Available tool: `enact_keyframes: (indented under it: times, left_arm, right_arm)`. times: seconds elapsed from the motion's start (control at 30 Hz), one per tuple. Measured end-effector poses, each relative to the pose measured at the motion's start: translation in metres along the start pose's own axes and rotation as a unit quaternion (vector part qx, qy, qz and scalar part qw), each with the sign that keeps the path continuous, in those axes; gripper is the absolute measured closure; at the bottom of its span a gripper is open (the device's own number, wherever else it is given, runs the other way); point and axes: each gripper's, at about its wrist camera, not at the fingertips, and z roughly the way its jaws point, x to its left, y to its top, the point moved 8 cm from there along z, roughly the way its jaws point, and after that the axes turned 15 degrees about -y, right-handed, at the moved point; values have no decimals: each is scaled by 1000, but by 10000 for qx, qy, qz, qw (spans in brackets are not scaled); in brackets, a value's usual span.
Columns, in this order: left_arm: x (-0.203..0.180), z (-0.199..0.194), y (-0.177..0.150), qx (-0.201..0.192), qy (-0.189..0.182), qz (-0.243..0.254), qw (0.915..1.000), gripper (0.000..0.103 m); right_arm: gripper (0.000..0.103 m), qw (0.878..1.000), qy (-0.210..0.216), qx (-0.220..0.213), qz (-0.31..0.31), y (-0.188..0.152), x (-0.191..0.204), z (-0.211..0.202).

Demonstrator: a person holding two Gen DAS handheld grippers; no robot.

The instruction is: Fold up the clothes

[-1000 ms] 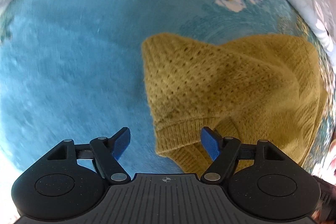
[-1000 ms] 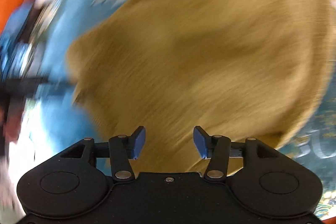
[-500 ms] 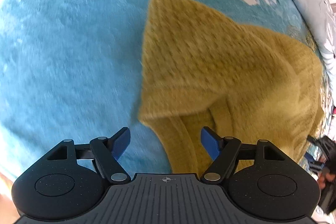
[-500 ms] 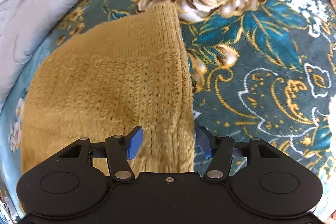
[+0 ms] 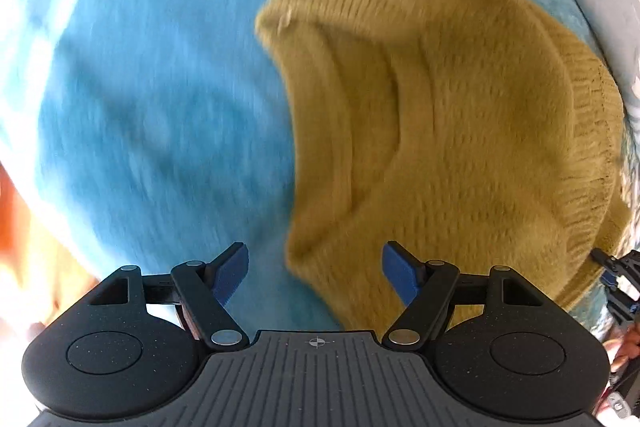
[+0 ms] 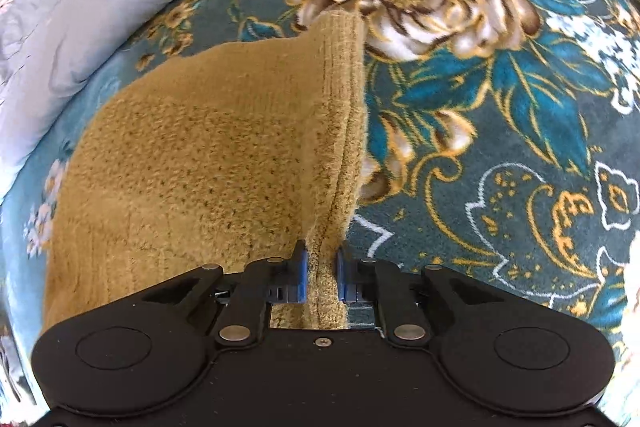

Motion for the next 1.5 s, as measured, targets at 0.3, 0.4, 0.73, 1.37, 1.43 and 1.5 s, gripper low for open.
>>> enact_keyframes:
  times: [0.3,0.4,0.73,1.37,1.43,1.5]
  left_arm:
    - [-6,18,-26,-288,-259,-634,9972,83]
    - [-6,7,-24,-555,-180,-864,9946,93]
    - [-65,-107,72,-2265,-649,-57,9718,96]
    - [-311,-204,219,-2966,-2039,1884,9138,96]
    - [-362,-222,221,-2987,-2327,2372,8946,96]
    - [-402,-240,220,-3000,-2625,2701,8764,96]
  right_arm:
    - [90,9988,297,-130,-357,5,-2,-20]
    - [91,9985,342,-140,-395,7,-8,-28]
    - [92,9964,676,113,-507,-31,-25,-60]
    - [92,9599,2400,-1369,473,84,35,-221]
    - [92,9482,2560,-1792,573,115,36,-252]
    - [92,9349,2696,-2208,676,140,31,-285]
